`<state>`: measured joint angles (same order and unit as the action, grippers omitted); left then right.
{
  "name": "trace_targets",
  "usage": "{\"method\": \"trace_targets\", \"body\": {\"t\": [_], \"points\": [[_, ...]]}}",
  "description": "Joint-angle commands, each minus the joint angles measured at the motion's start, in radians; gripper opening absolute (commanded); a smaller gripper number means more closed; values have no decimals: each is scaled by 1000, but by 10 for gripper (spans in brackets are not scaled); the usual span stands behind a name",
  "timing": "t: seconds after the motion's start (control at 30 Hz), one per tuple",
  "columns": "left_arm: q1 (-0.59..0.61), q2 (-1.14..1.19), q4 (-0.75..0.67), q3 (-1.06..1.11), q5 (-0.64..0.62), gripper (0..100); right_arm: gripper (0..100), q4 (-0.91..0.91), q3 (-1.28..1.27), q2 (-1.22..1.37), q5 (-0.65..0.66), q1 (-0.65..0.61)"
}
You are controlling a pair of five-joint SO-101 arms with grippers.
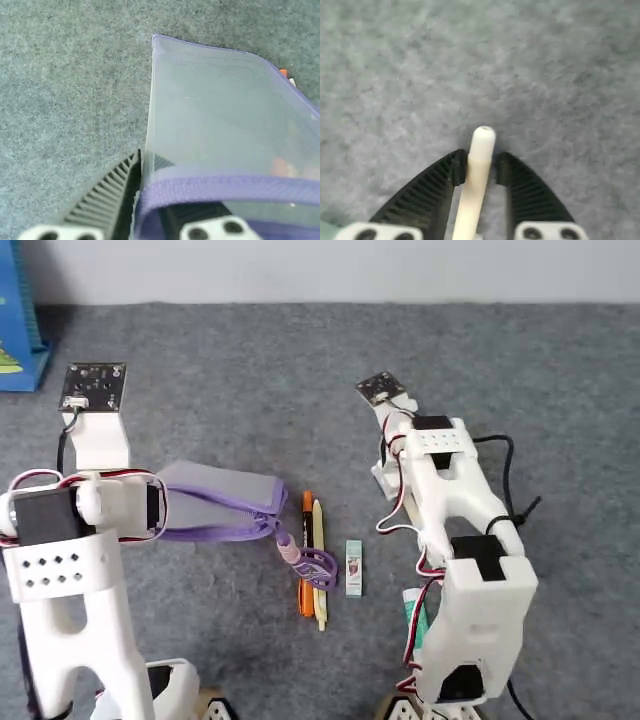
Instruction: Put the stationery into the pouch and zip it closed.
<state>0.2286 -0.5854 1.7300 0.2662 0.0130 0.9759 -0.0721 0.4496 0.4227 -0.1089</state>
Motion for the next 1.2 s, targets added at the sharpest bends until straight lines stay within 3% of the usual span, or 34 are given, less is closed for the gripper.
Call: {"method": "trace_targets", "body": {"t": [0.0, 0.2, 0.4, 0.63, 0.93, 1.17], "points": [[6, -17, 21, -30, -8, 11, 11, -28, 51, 2, 94, -13], [6, -17, 21, -30, -8, 11, 9, 87, 48, -51, 110, -22], [6, -17, 21, -30, -8, 11, 8, 335, 44, -280, 98, -41], [6, -17, 21, -30, -8, 11, 8, 605, 44, -605, -199, -153], [6, -17, 21, -30, -8, 11, 9, 585, 26, -980, -400, -278], [6, -17, 21, -30, -8, 12, 9, 412, -130, -1207, -574, -374]]}}
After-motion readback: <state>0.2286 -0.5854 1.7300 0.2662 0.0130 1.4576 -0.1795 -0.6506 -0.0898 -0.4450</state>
